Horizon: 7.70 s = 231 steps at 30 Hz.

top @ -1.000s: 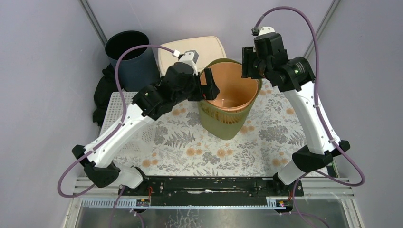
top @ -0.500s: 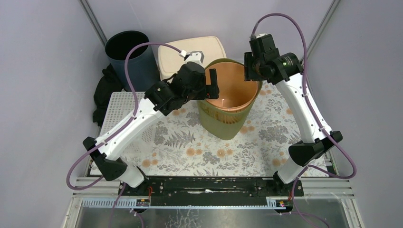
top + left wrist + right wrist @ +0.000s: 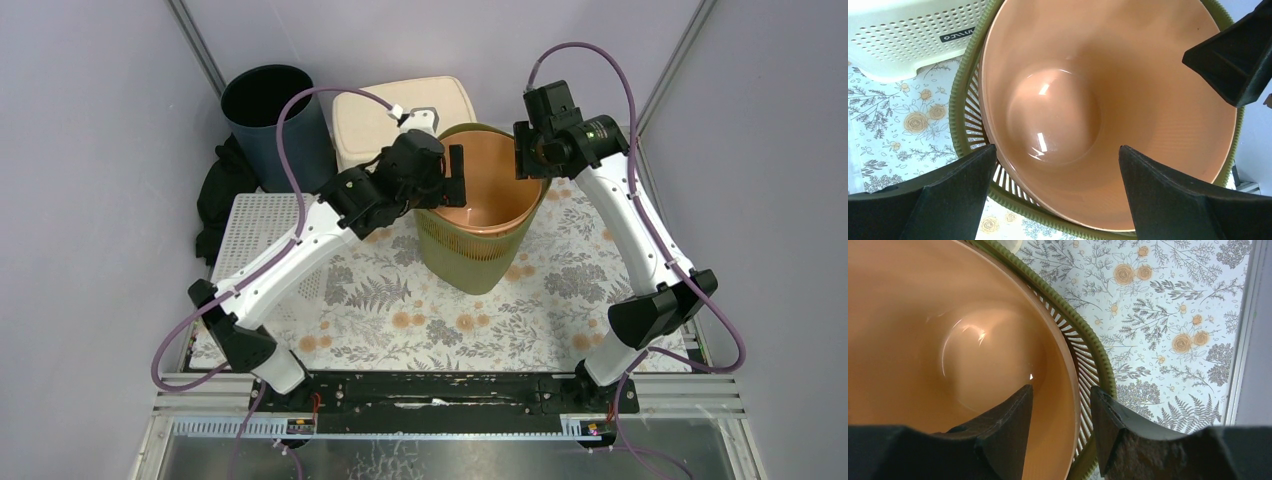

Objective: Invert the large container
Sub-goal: Pick up the container from the container, then place the container at the center of the board, then move the container to the center of the board.

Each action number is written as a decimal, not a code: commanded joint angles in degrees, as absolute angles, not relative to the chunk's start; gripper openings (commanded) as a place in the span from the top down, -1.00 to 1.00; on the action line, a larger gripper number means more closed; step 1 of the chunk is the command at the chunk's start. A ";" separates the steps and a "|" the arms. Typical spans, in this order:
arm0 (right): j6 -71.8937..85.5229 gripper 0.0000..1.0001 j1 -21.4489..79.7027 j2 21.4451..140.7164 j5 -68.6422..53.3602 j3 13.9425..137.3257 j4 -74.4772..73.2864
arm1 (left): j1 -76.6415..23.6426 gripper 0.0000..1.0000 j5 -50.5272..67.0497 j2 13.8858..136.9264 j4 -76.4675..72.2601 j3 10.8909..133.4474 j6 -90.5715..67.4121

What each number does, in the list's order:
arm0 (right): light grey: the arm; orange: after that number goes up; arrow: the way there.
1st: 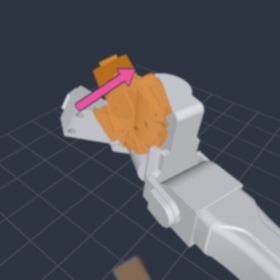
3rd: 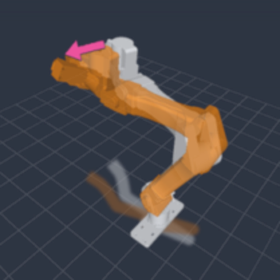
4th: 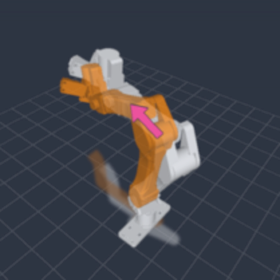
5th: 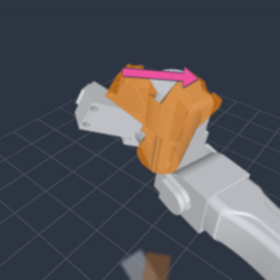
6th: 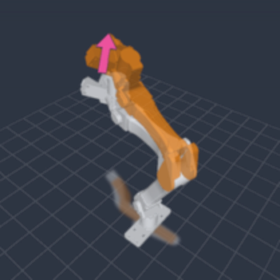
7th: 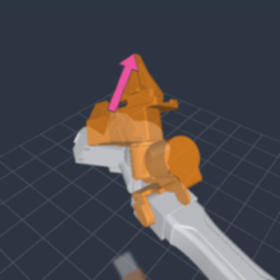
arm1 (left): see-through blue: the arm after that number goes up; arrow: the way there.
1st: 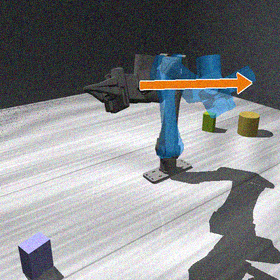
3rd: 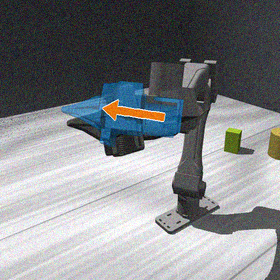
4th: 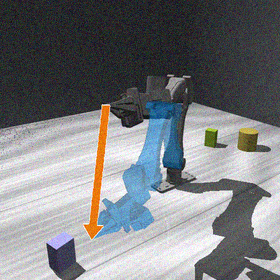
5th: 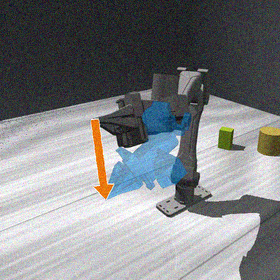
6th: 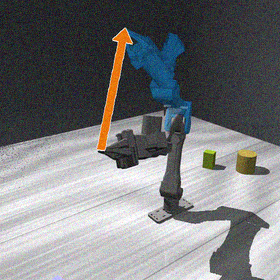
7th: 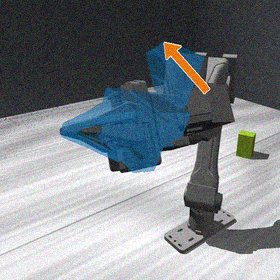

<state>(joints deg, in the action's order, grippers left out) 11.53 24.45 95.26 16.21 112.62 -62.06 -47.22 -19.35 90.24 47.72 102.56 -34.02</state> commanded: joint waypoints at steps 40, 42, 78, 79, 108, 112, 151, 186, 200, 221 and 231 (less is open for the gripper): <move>9.34 0.41 23.81 92.85 11.01 108.79 -59.41 | -47.55 -0.52 -29.88 108.38 67.56 121.03 -31.39; 9.37 0.46 23.74 92.97 10.88 108.88 -59.40 | -47.58 -0.38 -29.60 108.67 67.35 120.95 -31.23; 10.52 1.00 23.82 78.66 6.38 108.14 -46.77 | -47.66 0.64 -17.06 95.40 53.41 122.12 -29.23; 10.47 1.00 23.80 78.01 6.15 107.47 -46.06 | -47.71 0.64 -16.63 94.46 52.71 121.28 -29.38; 12.52 1.00 23.81 69.77 2.45 105.64 -38.81 | -47.99 0.66 -10.34 88.20 45.63 120.76 -26.52; 13.74 1.00 23.81 68.59 0.58 106.90 -37.65 | -47.99 0.66 -8.62 87.19 45.27 122.23 -26.01; 32.31 1.00 23.82 64.49 -25.15 100.45 -7.65 | -48.03 0.62 -6.39 64.53 39.68 114.53 -21.00; 28.99 1.00 50.17 73.23 -13.35 87.69 -13.80 | -47.99 0.62 -10.79 46.39 55.17 89.44 -38.27; 28.84 1.00 50.45 66.45 -7.85 75.32 -19.62 | -47.99 0.61 -8.97 41.37 55.44 76.67 -42.01; 26.44 1.00 45.79 68.37 0.46 71.47 -25.21 | -47.99 0.52 -9.56 43.58 50.33 67.43 -41.23; 23.42 1.00 35.46 67.57 -3.59 71.28 -26.07 | -47.91 0.33 -9.20 47.57 45.27 64.74 -40.09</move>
<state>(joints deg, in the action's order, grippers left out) 23.88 38.87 68.07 -2.42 70.00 -29.30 -46.92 -13.23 46.39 53.15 65.67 -42.06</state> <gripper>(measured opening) 0.219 0.330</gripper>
